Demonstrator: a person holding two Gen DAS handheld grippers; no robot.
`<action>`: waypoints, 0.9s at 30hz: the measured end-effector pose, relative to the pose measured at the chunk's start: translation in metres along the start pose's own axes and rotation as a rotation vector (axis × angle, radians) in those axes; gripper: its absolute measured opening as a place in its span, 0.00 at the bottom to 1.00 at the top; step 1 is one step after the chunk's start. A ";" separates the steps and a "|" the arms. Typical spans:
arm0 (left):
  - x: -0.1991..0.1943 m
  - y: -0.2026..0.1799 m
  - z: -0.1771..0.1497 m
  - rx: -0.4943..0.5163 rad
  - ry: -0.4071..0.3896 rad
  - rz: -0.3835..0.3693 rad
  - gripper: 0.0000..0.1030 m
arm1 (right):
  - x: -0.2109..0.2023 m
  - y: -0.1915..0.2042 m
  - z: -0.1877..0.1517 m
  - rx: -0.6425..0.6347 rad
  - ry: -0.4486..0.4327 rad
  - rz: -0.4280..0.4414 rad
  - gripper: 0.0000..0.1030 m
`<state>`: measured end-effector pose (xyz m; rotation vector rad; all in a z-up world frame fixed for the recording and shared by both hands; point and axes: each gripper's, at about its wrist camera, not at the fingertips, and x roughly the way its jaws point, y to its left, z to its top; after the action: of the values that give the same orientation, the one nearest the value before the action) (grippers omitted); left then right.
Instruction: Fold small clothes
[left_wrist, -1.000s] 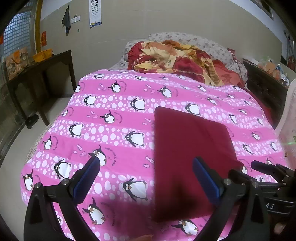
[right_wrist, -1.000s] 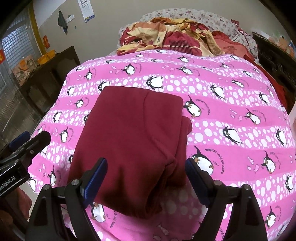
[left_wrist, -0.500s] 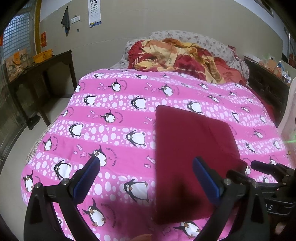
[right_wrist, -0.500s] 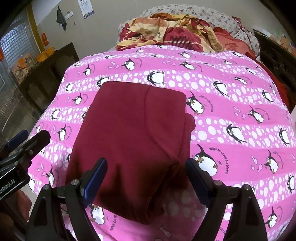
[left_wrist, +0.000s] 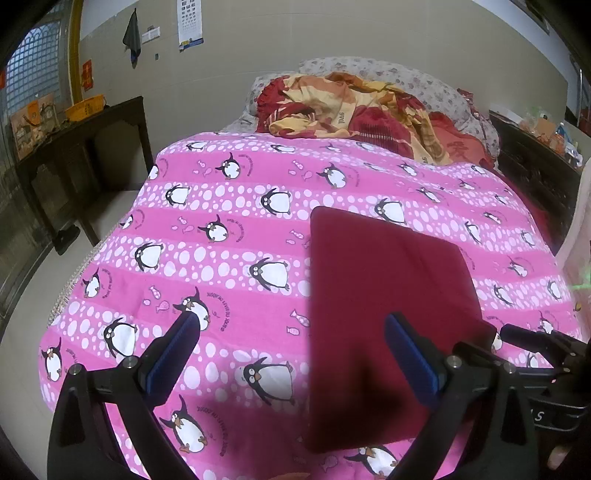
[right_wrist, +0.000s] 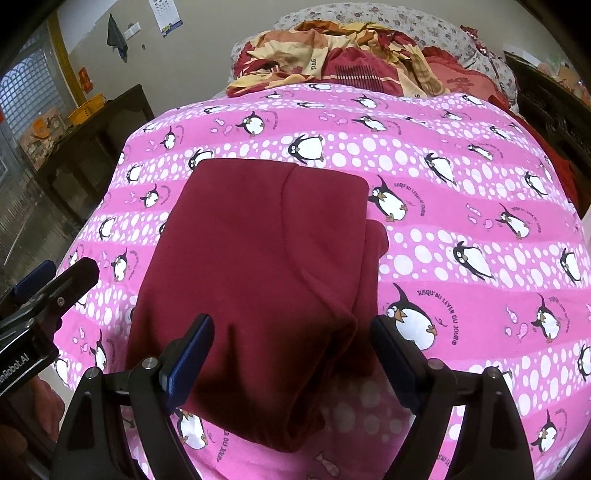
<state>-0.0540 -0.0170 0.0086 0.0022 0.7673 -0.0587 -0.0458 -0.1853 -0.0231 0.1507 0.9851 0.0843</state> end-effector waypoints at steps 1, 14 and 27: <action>0.001 0.000 0.000 -0.001 0.002 0.000 0.96 | 0.000 0.000 0.000 0.000 0.000 0.001 0.87; 0.008 -0.002 -0.002 -0.001 0.009 0.006 0.96 | 0.007 0.000 0.001 0.007 0.022 -0.001 0.87; 0.013 -0.003 -0.002 0.005 0.017 0.004 0.96 | 0.012 0.003 0.002 -0.006 0.036 -0.001 0.87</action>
<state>-0.0463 -0.0206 -0.0016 0.0094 0.7837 -0.0570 -0.0379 -0.1806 -0.0314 0.1435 1.0207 0.0888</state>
